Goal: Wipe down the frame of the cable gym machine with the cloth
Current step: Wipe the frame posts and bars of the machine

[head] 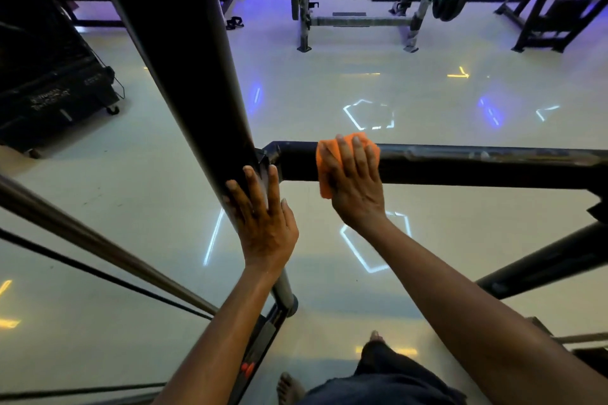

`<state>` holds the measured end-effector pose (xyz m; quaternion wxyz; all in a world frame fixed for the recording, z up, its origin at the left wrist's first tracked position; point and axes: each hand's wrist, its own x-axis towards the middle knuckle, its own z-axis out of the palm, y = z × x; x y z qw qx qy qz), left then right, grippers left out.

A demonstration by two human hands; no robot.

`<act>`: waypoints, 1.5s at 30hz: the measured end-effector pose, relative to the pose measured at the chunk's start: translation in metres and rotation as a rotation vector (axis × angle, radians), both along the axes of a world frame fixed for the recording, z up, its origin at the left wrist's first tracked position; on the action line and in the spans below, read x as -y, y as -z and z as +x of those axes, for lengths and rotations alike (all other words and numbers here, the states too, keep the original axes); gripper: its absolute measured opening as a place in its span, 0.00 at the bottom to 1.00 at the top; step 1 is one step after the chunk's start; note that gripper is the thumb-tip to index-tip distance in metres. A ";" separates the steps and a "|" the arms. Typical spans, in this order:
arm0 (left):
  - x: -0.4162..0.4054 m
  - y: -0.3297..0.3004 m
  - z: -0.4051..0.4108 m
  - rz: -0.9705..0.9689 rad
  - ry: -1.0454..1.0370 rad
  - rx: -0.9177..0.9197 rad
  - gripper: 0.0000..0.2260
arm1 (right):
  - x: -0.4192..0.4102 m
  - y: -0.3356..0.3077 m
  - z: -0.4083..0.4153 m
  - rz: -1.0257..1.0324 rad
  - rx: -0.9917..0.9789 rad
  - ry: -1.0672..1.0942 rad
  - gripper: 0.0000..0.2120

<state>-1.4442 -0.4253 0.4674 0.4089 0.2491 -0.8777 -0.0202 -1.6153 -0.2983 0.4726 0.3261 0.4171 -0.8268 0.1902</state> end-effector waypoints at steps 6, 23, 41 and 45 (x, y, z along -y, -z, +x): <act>-0.019 -0.006 -0.026 0.114 0.256 -0.047 0.32 | 0.020 -0.007 0.011 -0.007 0.088 0.069 0.26; 0.032 -0.024 -0.101 0.033 0.267 0.327 0.22 | 0.014 -0.002 -0.008 -0.019 0.110 0.101 0.26; 0.035 -0.026 -0.098 0.080 0.312 0.342 0.21 | -0.026 0.008 -0.016 -0.029 0.025 0.127 0.28; 0.034 -0.027 -0.098 0.081 0.307 0.333 0.21 | -0.057 0.004 -0.032 -0.073 0.113 0.299 0.27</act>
